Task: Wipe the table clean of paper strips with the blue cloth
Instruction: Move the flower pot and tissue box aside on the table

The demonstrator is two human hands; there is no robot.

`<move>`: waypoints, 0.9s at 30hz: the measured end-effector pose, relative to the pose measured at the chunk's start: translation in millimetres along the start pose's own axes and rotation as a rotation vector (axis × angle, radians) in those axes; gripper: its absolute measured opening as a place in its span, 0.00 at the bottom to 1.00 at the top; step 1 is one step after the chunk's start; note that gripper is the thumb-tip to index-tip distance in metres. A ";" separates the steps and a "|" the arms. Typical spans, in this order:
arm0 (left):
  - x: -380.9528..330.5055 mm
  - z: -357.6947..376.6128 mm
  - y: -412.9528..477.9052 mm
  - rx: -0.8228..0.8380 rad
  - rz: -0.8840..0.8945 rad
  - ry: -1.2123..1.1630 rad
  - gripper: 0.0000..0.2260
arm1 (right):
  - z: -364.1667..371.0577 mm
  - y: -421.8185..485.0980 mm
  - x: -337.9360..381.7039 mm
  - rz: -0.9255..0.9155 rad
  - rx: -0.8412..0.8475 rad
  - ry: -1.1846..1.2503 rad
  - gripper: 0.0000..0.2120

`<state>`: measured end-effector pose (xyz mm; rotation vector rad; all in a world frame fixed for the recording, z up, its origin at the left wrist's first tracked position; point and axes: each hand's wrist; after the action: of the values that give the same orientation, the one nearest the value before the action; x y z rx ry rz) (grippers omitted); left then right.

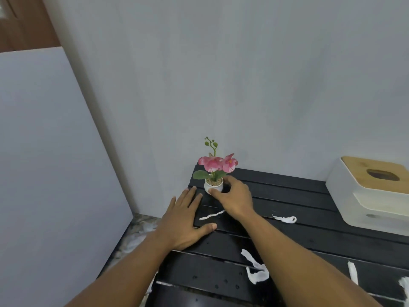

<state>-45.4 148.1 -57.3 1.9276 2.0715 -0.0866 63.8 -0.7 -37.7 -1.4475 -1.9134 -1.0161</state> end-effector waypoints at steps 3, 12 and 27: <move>0.7 1.5 -0.5 -0.017 0.010 0.001 0.44 | 0.7 -1.1 -1.9 -0.013 -0.001 0.001 0.22; -22.2 -19.1 -10.0 -0.290 0.157 -0.083 0.26 | -70.6 -9.3 -21.0 -0.131 0.025 -0.109 0.32; -324.9 35.0 89.6 -0.165 0.227 -0.592 0.37 | -341.2 -9.3 -168.0 -0.064 -0.302 -0.362 0.46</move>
<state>64.3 -165.4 10.0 1.7497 1.4244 -0.3734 93.4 -374.6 26.1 -1.8559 -2.1368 -1.1767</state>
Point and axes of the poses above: each hand's wrist, its own y-axis towards the middle knuckle, its own z-axis out of the palm, x = y × z, and after that the axes turned 10 degrees about -x, right-handed
